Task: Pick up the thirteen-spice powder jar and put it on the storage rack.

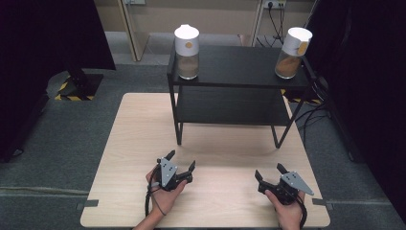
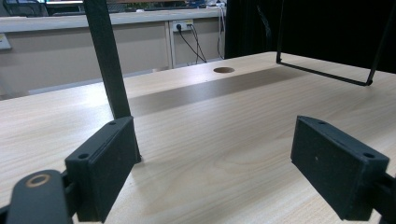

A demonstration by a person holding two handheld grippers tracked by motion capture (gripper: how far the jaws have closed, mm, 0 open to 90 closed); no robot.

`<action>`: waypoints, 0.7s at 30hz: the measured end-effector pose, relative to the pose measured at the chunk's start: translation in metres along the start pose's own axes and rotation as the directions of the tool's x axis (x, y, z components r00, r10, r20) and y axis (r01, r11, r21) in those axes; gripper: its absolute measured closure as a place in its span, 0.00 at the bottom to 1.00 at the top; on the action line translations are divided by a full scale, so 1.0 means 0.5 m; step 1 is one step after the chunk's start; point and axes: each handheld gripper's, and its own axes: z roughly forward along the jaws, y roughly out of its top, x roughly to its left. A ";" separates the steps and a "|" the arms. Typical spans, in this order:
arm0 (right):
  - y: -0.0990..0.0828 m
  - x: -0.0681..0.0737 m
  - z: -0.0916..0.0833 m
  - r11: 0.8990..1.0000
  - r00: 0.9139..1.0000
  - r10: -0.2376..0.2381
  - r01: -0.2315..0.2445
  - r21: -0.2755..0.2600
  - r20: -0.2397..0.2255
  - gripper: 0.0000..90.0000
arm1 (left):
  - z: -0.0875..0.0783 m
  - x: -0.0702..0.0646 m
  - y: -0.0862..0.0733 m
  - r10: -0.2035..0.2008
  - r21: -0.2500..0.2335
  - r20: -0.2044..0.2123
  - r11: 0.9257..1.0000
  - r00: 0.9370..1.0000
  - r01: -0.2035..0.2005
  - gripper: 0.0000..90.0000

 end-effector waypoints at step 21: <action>-0.007 0.001 -0.003 1.000 1.000 -0.011 0.011 -0.002 -0.005 0.08 | 0.000 0.000 0.001 0.001 0.004 0.002 1.000 1.000 -0.001 0.16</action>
